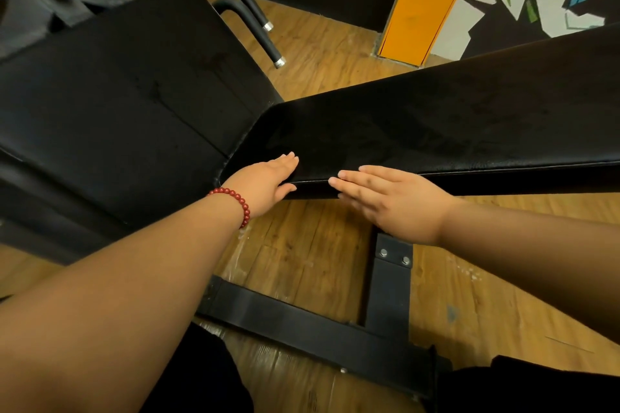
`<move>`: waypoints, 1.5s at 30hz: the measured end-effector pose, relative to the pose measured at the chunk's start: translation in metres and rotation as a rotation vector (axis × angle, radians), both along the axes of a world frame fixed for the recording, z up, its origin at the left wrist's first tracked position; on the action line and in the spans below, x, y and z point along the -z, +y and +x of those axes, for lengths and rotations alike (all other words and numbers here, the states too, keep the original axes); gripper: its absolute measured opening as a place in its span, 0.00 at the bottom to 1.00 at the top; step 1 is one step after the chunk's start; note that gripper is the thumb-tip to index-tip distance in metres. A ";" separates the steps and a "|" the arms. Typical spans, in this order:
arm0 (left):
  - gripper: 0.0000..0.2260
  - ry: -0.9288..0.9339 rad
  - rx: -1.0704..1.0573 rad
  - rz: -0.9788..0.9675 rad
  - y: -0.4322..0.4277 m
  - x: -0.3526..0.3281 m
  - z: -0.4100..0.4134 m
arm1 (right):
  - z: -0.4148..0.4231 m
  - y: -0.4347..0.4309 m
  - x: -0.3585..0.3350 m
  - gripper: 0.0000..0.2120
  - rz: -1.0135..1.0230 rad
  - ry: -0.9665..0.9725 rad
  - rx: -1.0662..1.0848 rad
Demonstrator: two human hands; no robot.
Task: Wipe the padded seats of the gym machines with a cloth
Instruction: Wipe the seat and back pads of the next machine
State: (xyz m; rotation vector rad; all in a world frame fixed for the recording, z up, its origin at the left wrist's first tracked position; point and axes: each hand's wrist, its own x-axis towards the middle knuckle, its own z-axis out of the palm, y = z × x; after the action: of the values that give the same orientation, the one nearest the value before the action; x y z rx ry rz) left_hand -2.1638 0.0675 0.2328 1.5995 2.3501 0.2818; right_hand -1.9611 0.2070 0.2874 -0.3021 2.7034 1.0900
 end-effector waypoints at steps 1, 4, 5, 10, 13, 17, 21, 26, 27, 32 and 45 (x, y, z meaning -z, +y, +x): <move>0.26 0.005 0.001 0.002 0.000 0.000 0.001 | -0.002 -0.002 0.000 0.27 0.008 -0.049 0.019; 0.26 0.007 0.002 0.004 0.000 -0.001 0.002 | -0.024 -0.017 0.007 0.26 -0.036 -0.084 0.041; 0.26 0.007 0.004 0.007 -0.001 -0.001 0.001 | -0.033 -0.023 0.010 0.26 -0.056 -0.070 0.041; 0.26 -0.011 0.003 0.028 -0.006 0.001 -0.003 | -0.036 -0.023 0.011 0.26 -0.056 -0.088 0.041; 0.27 -0.014 -0.008 0.003 -0.008 0.005 -0.005 | -0.012 -0.009 0.003 0.27 -0.035 -0.127 0.046; 0.28 -0.015 -0.014 -0.023 -0.007 0.006 -0.001 | -0.019 -0.016 0.001 0.26 -0.046 -0.170 0.091; 0.27 -0.007 -0.021 -0.034 -0.008 0.007 -0.004 | -0.047 -0.031 0.011 0.26 -0.090 -0.127 0.070; 0.27 -0.034 -0.030 -0.040 -0.017 0.013 -0.012 | -0.026 -0.018 0.002 0.27 -0.049 -0.173 0.081; 0.27 -0.042 -0.037 -0.042 -0.018 0.013 -0.012 | -0.020 -0.016 -0.001 0.27 -0.036 -0.187 0.086; 0.28 -0.057 -0.063 -0.041 -0.017 0.014 -0.012 | -0.032 -0.025 0.002 0.24 -0.096 -0.173 0.097; 0.27 -0.081 -0.105 -0.030 -0.021 0.032 -0.032 | -0.044 -0.026 0.018 0.25 -0.122 -0.113 0.050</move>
State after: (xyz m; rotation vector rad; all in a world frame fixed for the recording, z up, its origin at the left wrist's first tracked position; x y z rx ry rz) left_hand -2.1963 0.0461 0.2006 1.4266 2.3692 0.3254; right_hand -2.0055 0.1814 0.2699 -0.3039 2.6665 0.8688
